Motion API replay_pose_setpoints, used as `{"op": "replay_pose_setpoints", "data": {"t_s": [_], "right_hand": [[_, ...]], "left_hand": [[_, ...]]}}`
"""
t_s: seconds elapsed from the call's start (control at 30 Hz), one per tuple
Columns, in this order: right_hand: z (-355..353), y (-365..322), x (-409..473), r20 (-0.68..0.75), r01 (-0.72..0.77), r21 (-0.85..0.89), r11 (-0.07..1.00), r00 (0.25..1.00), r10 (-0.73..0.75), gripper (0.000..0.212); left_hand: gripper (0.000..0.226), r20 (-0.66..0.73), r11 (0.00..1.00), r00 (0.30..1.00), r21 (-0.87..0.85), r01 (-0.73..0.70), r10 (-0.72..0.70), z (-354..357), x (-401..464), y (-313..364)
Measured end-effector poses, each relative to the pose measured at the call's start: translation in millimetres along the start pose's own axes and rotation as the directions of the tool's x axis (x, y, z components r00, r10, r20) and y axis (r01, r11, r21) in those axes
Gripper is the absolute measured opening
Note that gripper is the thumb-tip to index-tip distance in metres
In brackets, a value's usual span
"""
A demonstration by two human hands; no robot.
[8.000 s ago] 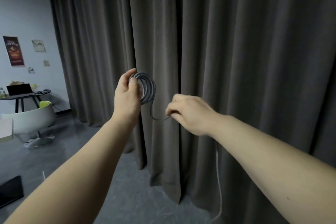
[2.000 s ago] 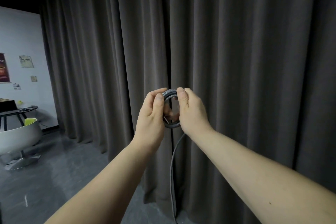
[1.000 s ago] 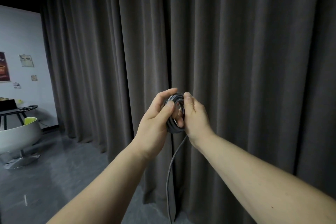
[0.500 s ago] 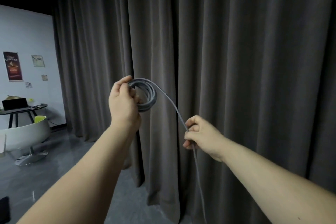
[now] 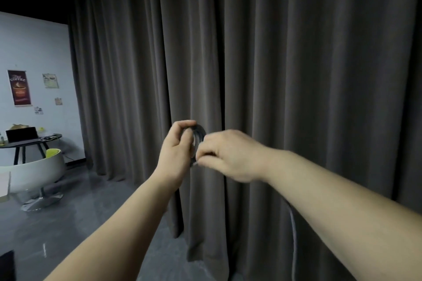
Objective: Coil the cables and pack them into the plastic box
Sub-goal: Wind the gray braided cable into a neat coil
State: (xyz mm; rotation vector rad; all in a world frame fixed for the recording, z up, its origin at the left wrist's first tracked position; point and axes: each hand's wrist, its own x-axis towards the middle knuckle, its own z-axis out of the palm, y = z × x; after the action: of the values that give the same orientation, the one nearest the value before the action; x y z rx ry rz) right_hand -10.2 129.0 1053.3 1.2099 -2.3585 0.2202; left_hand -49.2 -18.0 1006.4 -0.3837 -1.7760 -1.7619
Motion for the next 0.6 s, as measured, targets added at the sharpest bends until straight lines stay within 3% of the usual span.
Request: {"op": "replay_pose_setpoints", "data": {"t_s": [0.1, 0.17, 0.3, 0.37, 0.5, 0.6], "right_hand": [[1, 12, 4, -0.134, -0.092, 0.227, 0.969, 0.983, 0.125, 0.012], [8, 16, 5, -0.262, -0.158, 0.370, 0.915, 0.928, 0.266, 0.008], [16, 22, 3, -0.386, -0.318, 0.507, 0.801, 0.748, 0.540, 0.042], [13, 24, 1, -0.321, -0.330, 0.568, 0.754, 0.754, 0.573, 0.040], [3, 28, -8, 0.002, -0.253, 0.806, 0.536, 0.906, 0.424, 0.007], [-5, 36, -18, 0.183, -0.350, 0.805, 0.479, 0.915, 0.360, 0.017]], "left_hand": [[0.021, 0.096, 0.980, 0.994, -0.183, 0.078, -0.061, 6, -11, 4], [0.026, 0.113, 0.969, 0.993, -0.241, 0.058, -0.031, 13, -16, 7], [0.034, 0.076, 0.948, 0.995, -0.307, 0.078, -0.058, 23, -23, 13], [0.032, 0.098, 0.953, 0.994, -0.290, 0.084, -0.057, 24, -26, 15], [0.029, 0.121, 0.969, 0.992, -0.238, 0.062, -0.034, 20, -28, 15], [0.031, 0.063, 0.967, 0.996, -0.244, 0.069, -0.055, 16, -24, 14]]}}
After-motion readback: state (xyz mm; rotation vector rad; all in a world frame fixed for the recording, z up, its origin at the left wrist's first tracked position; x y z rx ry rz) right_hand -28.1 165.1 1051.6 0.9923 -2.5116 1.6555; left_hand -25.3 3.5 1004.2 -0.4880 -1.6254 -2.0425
